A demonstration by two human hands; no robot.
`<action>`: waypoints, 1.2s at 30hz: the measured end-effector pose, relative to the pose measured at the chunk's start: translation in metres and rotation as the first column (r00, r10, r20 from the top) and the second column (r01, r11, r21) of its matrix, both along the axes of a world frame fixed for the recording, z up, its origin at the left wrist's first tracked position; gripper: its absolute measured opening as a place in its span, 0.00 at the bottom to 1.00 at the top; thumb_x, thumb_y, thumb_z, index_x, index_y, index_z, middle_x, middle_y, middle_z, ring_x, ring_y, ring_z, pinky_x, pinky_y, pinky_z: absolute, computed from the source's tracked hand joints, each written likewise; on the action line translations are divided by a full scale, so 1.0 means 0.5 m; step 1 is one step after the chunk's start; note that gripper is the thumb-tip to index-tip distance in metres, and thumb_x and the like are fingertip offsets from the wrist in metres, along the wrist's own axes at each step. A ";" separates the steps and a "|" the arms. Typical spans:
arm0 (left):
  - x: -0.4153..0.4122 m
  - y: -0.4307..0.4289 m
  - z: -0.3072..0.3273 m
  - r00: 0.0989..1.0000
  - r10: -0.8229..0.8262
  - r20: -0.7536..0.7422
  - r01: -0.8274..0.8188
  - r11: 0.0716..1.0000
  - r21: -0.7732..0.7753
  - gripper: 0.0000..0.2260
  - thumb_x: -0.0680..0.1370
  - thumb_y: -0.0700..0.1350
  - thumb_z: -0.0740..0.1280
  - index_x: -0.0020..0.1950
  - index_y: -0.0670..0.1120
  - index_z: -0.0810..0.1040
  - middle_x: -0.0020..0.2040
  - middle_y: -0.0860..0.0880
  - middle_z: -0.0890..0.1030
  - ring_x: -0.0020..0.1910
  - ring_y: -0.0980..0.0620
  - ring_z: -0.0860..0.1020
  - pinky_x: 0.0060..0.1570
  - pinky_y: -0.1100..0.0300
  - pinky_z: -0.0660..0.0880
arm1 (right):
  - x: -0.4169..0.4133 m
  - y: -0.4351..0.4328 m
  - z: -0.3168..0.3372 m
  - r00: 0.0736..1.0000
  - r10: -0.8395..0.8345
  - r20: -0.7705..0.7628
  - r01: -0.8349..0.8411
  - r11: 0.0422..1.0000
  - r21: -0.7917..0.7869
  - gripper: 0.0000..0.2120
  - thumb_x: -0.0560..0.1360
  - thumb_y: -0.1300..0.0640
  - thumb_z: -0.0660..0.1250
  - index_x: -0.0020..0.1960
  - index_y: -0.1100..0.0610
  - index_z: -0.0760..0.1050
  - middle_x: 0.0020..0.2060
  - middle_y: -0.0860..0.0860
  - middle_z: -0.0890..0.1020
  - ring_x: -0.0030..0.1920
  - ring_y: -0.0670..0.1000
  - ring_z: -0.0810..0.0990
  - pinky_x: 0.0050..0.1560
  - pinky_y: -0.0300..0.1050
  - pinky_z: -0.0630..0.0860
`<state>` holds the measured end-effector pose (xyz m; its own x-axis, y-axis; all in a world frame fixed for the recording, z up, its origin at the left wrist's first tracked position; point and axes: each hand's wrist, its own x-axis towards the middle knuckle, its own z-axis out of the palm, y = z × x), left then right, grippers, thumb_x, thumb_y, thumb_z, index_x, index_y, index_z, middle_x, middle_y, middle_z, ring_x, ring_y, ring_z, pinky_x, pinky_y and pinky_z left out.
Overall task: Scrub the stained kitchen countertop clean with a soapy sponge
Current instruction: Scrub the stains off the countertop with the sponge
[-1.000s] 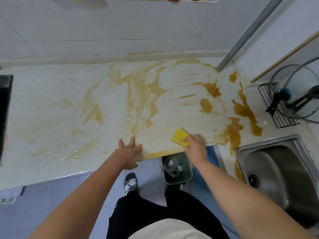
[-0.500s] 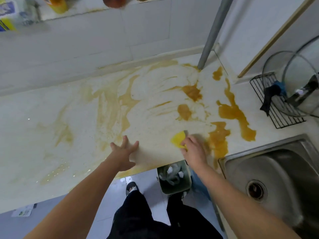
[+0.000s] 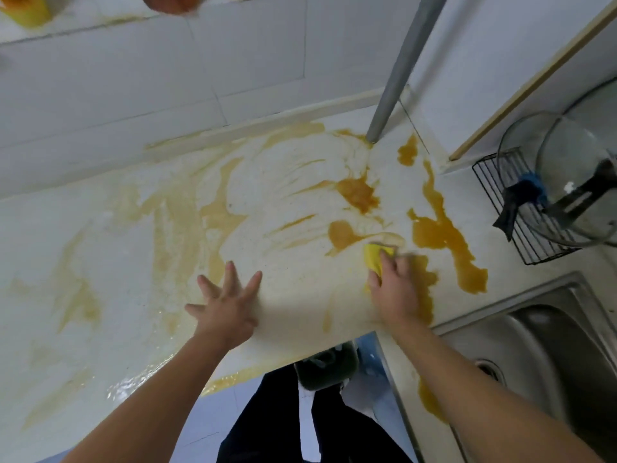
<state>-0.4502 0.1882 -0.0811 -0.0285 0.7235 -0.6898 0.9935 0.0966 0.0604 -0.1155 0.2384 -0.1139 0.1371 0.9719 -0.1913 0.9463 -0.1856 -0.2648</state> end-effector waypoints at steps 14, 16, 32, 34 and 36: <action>0.002 0.139 0.009 0.994 0.076 0.073 -0.069 0.993 -0.099 0.61 0.67 0.53 0.82 0.77 0.73 0.35 0.77 0.54 0.21 0.75 0.22 0.31 0.61 0.15 0.60 | -0.034 0.183 0.031 0.996 -0.076 -0.045 0.075 0.997 -0.033 0.23 0.79 0.57 0.65 0.74 0.50 0.70 0.66 0.58 0.70 0.61 0.60 0.74 0.62 0.50 0.72; 0.000 0.147 0.007 0.995 0.069 0.072 -0.062 0.994 -0.093 0.61 0.67 0.54 0.82 0.77 0.73 0.34 0.77 0.53 0.21 0.75 0.21 0.31 0.61 0.15 0.60 | -0.008 0.152 0.029 0.977 -0.214 -0.005 0.214 0.976 -0.038 0.24 0.80 0.54 0.64 0.76 0.49 0.67 0.69 0.58 0.67 0.64 0.60 0.73 0.63 0.53 0.73; 0.012 0.190 0.014 0.995 0.079 0.054 -0.074 0.994 -0.081 0.60 0.69 0.47 0.82 0.78 0.74 0.37 0.78 0.54 0.23 0.76 0.23 0.33 0.63 0.18 0.62 | -0.004 0.302 0.016 0.995 0.019 -0.097 -0.015 0.999 0.040 0.22 0.79 0.60 0.65 0.72 0.49 0.72 0.63 0.56 0.73 0.61 0.59 0.74 0.64 0.52 0.73; 0.009 0.191 0.008 0.995 0.081 0.053 -0.077 0.994 -0.076 0.59 0.70 0.47 0.82 0.78 0.74 0.37 0.78 0.54 0.24 0.76 0.23 0.33 0.63 0.18 0.62 | -0.003 0.299 0.010 0.983 -0.174 -0.053 0.176 0.984 0.034 0.23 0.79 0.60 0.65 0.73 0.52 0.71 0.66 0.60 0.71 0.65 0.62 0.72 0.68 0.54 0.70; 0.009 0.193 0.004 0.997 0.063 0.049 -0.060 0.995 -0.075 0.58 0.71 0.47 0.81 0.78 0.74 0.38 0.78 0.53 0.24 0.76 0.23 0.33 0.63 0.18 0.62 | -0.048 0.259 0.004 0.965 -0.260 -0.044 0.262 0.963 0.056 0.23 0.79 0.59 0.65 0.73 0.52 0.71 0.65 0.61 0.70 0.65 0.63 0.70 0.66 0.54 0.69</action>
<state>-0.4458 0.2846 -0.0793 -0.0349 0.6686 -0.7428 0.9813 0.1635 0.1011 -0.1394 0.3679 -0.1119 0.3820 0.9132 -0.1421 0.8566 -0.4076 -0.3164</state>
